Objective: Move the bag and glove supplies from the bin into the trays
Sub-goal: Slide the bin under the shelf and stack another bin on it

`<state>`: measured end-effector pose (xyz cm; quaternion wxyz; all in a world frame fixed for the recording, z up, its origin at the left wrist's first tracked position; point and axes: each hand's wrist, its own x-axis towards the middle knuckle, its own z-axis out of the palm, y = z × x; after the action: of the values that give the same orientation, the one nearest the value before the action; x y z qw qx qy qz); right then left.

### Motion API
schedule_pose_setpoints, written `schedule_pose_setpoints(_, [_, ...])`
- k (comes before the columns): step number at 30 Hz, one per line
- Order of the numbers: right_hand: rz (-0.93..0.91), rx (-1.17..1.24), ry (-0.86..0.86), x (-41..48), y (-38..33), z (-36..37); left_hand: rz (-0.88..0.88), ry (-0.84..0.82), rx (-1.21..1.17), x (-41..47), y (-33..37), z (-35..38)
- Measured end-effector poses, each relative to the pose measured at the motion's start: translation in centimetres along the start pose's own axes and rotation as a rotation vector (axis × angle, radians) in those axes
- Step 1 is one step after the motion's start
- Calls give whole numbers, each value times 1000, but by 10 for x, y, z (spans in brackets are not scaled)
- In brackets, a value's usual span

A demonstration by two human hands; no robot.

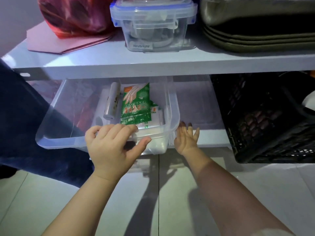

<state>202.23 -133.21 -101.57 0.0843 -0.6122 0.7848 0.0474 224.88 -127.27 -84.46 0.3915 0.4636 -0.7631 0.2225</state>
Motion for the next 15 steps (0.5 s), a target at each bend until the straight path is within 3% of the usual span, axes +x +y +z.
schedule_pose_setpoints(3, [-61,-83,65,3,5,6,25,-36,-31,1,0,-2])
schedule_pose_setpoints(7, [-128,-11,104,3,14,7,15,-108,-54,3,-2,-6])
schedule_pose_setpoints(15, [-84,108,237,-27,15,25,-44,-220,-52,14,7,-13])
